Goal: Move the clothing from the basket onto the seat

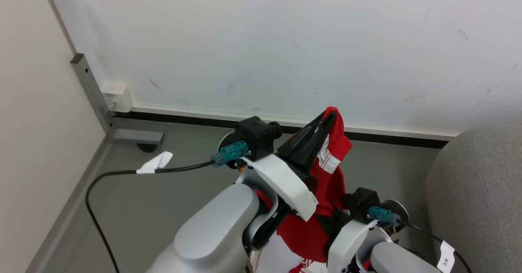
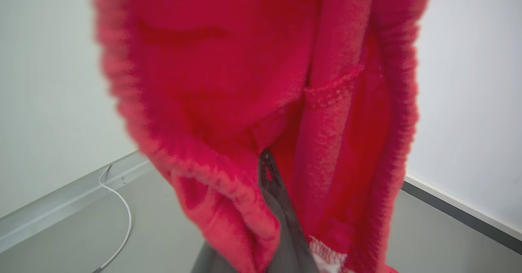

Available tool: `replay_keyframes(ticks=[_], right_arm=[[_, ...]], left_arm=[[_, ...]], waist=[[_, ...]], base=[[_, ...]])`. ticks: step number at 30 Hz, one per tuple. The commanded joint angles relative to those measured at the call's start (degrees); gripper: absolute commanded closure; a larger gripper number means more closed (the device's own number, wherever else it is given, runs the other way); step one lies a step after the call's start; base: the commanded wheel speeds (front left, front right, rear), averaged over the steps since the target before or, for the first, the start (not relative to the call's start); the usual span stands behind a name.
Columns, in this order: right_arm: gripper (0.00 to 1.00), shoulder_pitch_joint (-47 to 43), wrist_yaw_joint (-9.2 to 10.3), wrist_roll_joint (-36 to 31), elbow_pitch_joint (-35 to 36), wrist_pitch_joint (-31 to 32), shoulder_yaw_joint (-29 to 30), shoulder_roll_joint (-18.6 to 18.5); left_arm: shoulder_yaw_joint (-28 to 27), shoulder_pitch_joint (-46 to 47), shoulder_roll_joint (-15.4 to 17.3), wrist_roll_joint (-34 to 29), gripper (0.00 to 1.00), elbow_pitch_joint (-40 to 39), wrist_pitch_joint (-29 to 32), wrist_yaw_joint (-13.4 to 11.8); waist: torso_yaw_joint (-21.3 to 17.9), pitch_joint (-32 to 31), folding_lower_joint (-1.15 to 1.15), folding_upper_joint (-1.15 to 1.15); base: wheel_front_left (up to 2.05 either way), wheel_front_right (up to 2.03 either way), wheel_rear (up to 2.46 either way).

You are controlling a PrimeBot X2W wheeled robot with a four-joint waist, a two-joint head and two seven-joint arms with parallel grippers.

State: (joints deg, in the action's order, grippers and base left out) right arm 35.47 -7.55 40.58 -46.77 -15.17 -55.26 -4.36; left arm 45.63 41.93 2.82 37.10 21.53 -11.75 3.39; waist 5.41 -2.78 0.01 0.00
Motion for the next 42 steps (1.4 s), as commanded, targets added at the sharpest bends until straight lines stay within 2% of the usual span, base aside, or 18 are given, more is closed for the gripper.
replay_keyframes(ticks=[1,8,15,20,21,22,30,36,42], right_arm=[[1.0,0.9,0.12,0.0,0.7,0.0,0.8,-0.7],[1.0,-2.2,0.12,-3.0,7.7,0.0,7.7,-2.1],[1.0,-7.6,0.12,-8.4,15.8,0.0,19.5,-3.2],[1.0,-11.2,0.12,-11.7,21.0,0.0,27.9,-2.7],[1.0,-11.8,0.12,-12.0,21.9,0.0,29.1,-2.6],[1.0,-12.3,0.12,-12.3,22.8,0.0,30.0,-2.6],[1.0,-16.3,0.12,-16.3,30.0,0.0,37.9,-4.6],[1.0,-19.6,0.12,-19.0,34.7,0.0,41.7,-6.2],[1.0,-23.7,0.12,-19.9,38.5,0.0,45.8,-6.0]], left_arm=[[0.0,0.6,0.1,0.5,1.0,0.0,-0.4,-0.4],[-0.6,-1.2,1.2,1.4,1.0,1.2,-0.6,-0.8],[-0.5,-4.1,4.2,0.7,1.0,1.4,-1.6,-0.7],[-0.3,-6.5,4.7,0.9,1.0,-1.2,-2.3,-0.2],[-0.4,-7.1,4.5,1.3,0.67,-1.8,-2.5,0.0],[-0.3,-7.5,4.5,1.2,0.0,-2.4,-2.6,0.1],[0.1,-10.1,5.1,-1.7,0.0,-6.9,-3.3,1.3],[-0.2,-11.9,5.7,-3.6,0.0,-8.6,-3.4,2.5],[-1.2,-14.0,5.4,-7.1,0.0,-9.5,-3.4,3.1]], waist=[[-0.1,0.1,-0.01,0.0],[-1.2,1.0,-0.01,0.0],[-4.0,2.4,-0.01,0.0],[-6.5,3.1,-0.01,0.0],[-7.0,3.2,-0.01,0.0],[-7.6,3.3,-0.01,0.0],[-13.2,3.9,-0.01,0.0],[-18.9,4.2,-0.01,0.0],[-23.9,4.0,-0.01,0.0]], base=[[0.0,0.0,0.0],[0.0,0.0,0.0],[0.0,0.0,0.0],[0.0,0.0,0.0],[0.0,0.0,0.0],[0.0,0.0,0.0],[0.0,0.0,0.0],[0.0,0.0,0.0],[0.0,0.0,0.0]])
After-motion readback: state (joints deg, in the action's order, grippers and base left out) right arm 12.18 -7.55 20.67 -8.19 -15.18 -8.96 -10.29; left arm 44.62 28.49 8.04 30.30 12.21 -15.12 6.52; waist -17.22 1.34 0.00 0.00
